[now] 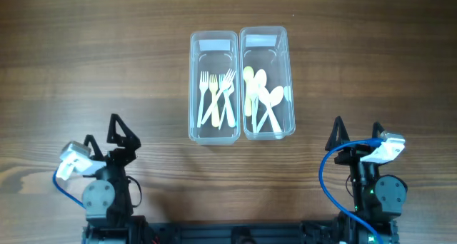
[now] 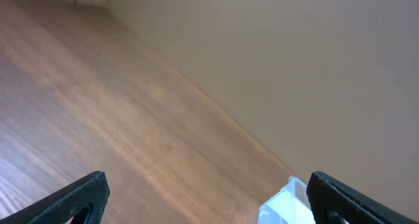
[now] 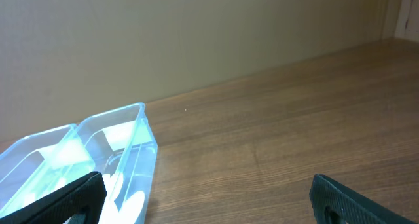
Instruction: Pack container
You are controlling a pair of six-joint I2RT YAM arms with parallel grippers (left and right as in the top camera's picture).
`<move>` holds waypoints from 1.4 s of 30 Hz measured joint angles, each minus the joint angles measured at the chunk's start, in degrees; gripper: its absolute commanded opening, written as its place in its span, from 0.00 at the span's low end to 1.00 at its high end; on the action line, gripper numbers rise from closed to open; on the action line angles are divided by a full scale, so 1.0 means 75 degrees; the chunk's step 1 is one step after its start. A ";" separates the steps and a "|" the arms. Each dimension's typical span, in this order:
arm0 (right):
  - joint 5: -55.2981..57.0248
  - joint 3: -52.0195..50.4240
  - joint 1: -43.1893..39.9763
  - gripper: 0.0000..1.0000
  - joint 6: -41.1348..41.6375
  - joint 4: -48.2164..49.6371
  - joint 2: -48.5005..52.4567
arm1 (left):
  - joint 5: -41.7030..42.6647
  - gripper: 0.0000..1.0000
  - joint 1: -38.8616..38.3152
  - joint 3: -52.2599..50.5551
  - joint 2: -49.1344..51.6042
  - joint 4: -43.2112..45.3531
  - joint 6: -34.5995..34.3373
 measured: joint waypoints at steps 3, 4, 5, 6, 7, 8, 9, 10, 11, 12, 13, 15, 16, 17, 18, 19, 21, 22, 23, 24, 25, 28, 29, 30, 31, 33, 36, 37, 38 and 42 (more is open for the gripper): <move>0.0003 0.0000 0.0000 1.00 0.0000 0.0000 0.0000 | -0.0003 1.00 -0.0052 -0.0321 -0.0373 -0.0009 -0.0052; 0.0000 0.0000 0.0000 1.00 0.0000 0.0000 0.0000 | -0.0003 1.00 -0.0117 -0.0364 -0.0414 -0.0032 -0.0055; 0.0003 0.0000 0.0000 0.99 0.0000 0.0000 0.0000 | -0.0003 1.00 -0.0204 -0.0408 -0.0437 -0.0058 -0.0067; 0.0000 0.0000 0.0000 1.00 0.0000 0.0000 0.0000 | -0.0003 1.00 -0.0280 -0.0452 -0.0440 -0.0087 -0.0082; 0.0003 0.0000 0.0000 1.00 0.0000 0.0000 0.0000 | -0.0006 1.00 -0.0341 -0.0481 -0.0443 -0.0125 -0.0087; 0.0000 0.0000 0.0000 1.00 0.0000 0.0000 0.0000 | -0.0009 1.00 -0.0420 -0.0510 -0.0446 -0.0227 -0.0105; 0.0000 0.0000 0.0000 1.00 0.0000 0.0000 0.0000 | -0.0012 1.00 -0.0481 -0.0527 -0.0446 -0.0347 -0.0108; 0.0003 0.0000 0.0000 1.00 0.0000 0.0000 0.0000 | -0.0009 1.00 -0.0516 -0.0548 -0.0446 -0.0393 -0.0108; 0.0000 0.0000 0.0000 1.00 0.0000 0.0000 0.0000 | -0.0009 1.00 -0.0530 -0.0554 -0.0446 -0.0405 -0.0108; 0.0000 0.0000 0.0000 0.99 0.0003 0.0000 0.0000 | -0.0015 1.00 -0.0542 -0.0560 -0.0446 -0.0405 -0.0108; 0.0000 0.0000 0.0000 1.00 0.0000 0.0000 0.0000 | -0.0017 1.00 -0.0542 -0.0560 -0.0446 -0.0408 -0.0108; 0.0000 0.0000 0.0000 1.00 0.0000 0.0000 0.0000 | -0.0032 1.00 -0.0542 -0.0560 -0.0446 -0.0408 -0.0108; 0.0000 0.0000 0.0000 1.00 0.0000 0.0000 0.0000 | -0.0032 1.00 -0.0542 -0.0560 -0.0446 -0.0408 -0.0108; 0.0003 0.0000 0.0000 1.00 0.0000 0.0000 0.0000 | -0.0032 1.00 -0.0542 -0.0560 -0.0446 -0.0408 -0.0108; 0.0003 0.0000 0.0000 1.00 0.0000 0.0000 0.0000 | -0.0032 1.00 -0.0542 -0.0560 -0.0446 -0.0405 -0.0108; 0.0000 0.0000 0.0000 1.00 0.0000 0.0000 0.0000 | -0.0032 1.00 -0.0542 -0.0560 -0.0446 -0.0405 -0.0108; 0.0000 0.0000 0.0000 1.00 0.0000 0.0000 0.0000 | -0.0032 1.00 -0.0542 -0.0560 -0.0446 -0.0408 -0.0108; 0.0003 0.0000 0.0000 1.00 0.0000 0.0000 0.0000 | -0.0032 1.00 -0.0542 -0.0560 -0.0446 -0.0405 -0.0108; 0.0003 0.0000 0.0000 1.00 0.0000 0.0000 0.0000 | -0.0032 1.00 -0.0542 -0.0560 -0.0446 -0.0405 -0.0108; 0.0000 0.0000 0.0000 1.00 0.0000 0.0000 0.0000 | -0.0032 1.00 -0.0542 -0.0560 -0.0446 -0.0408 -0.0108; 0.0000 0.0000 0.0000 1.00 0.0000 0.0000 0.0000 | -0.0032 1.00 -0.0542 -0.0560 -0.0446 -0.0405 -0.0108; 0.0003 0.0000 0.0000 1.00 0.0000 0.0000 0.0000 | -0.0032 1.00 -0.0542 -0.0560 -0.0446 -0.0405 -0.0108; 0.0003 0.0000 0.0000 1.00 0.0000 0.0000 0.0000 | -0.0032 1.00 -0.0542 -0.0560 -0.0446 -0.0408 -0.0108; 0.0003 0.0000 0.0000 1.00 0.0000 0.0000 0.0000 | -0.0032 1.00 -0.0542 -0.0560 -0.0446 -0.0408 -0.0108; 0.0003 0.0000 0.0000 1.00 0.0000 0.0000 0.0000 | -0.0032 1.00 -0.0542 -0.0560 -0.0446 -0.0405 -0.0108; 0.0003 0.0000 0.0000 1.00 0.0000 0.0000 0.0000 | -0.0032 1.00 -0.0542 -0.0560 -0.0446 -0.0405 -0.0108; 0.0000 0.0000 0.0000 1.00 0.0000 0.0000 0.0000 | -0.0032 1.00 -0.0542 -0.0560 -0.0446 -0.0408 -0.0108; 0.0003 0.0000 0.0000 1.00 0.0000 0.0000 0.0000 | -0.0032 1.00 -0.0542 -0.0560 -0.0446 -0.0408 -0.0108; 0.0003 0.0000 0.0000 1.00 0.0000 0.0000 0.0000 | -0.0032 1.00 -0.0542 -0.0560 -0.0446 -0.0408 -0.0108; 0.0003 0.0000 0.0000 1.00 0.0000 0.0000 0.0000 | -0.0032 1.00 -0.0542 -0.0560 -0.0446 -0.0405 -0.0108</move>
